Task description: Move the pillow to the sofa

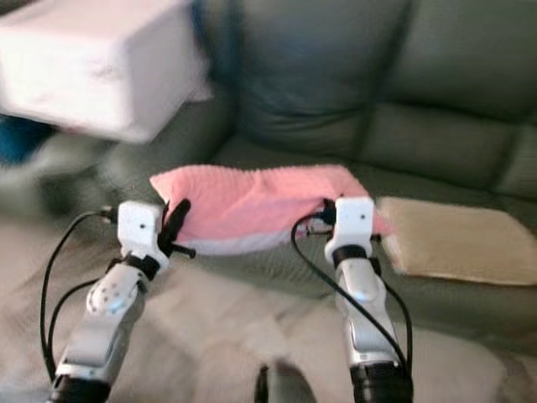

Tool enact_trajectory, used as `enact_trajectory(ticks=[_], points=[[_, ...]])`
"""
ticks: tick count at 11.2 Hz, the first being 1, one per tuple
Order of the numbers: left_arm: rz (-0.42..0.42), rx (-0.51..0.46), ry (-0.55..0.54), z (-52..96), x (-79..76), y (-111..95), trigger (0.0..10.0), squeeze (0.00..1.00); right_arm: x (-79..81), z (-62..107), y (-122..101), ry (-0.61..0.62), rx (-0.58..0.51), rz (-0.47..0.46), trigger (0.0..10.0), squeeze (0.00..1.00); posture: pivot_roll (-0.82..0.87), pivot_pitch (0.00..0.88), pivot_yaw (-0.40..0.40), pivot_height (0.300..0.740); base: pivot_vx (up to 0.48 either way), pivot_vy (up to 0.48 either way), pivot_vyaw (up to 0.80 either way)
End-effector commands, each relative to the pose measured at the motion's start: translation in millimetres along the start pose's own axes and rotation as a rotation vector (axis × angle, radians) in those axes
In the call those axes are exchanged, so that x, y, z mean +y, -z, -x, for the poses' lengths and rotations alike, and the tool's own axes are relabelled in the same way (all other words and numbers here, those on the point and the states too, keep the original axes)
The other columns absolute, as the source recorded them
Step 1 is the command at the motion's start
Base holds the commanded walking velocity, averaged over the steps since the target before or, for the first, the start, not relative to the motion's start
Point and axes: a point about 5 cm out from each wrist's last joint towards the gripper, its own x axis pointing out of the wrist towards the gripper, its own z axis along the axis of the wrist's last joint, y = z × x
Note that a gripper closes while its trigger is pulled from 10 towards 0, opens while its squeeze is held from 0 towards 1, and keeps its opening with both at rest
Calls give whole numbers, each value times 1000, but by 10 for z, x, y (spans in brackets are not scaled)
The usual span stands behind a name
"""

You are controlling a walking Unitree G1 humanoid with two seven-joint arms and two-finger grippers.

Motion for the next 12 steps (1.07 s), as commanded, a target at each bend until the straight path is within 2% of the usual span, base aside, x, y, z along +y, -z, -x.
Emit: enact_trajectory(ticks=[1,3,5,8,12], points=[[-1,-25,38,-19,-71,-53,10000,0,-36,3,-15,15,-8,1,10000,0,-54,99,-43,740,330,0,-800],[4,-22,40,-9,-83,-43,10000,0,-21,7,-3,14,-6,-2,10000,0,-55,102,-41,740,326,0,-603],[8,-21,39,-15,-88,-40,10000,0,-14,-4,-10,11,-11,-3,10000,0,-55,104,-41,740,379,0,0],[9,-10,36,-13,-101,-25,10000,0,-13,-7,-8,11,-12,-2,10000,0,-55,106,-42,740,0,0,0],[-13,-19,62,-11,-143,-30,10000,0,-8,8,12,11,-6,-3,10000,0,-56,113,-44,740,0,473,0]])
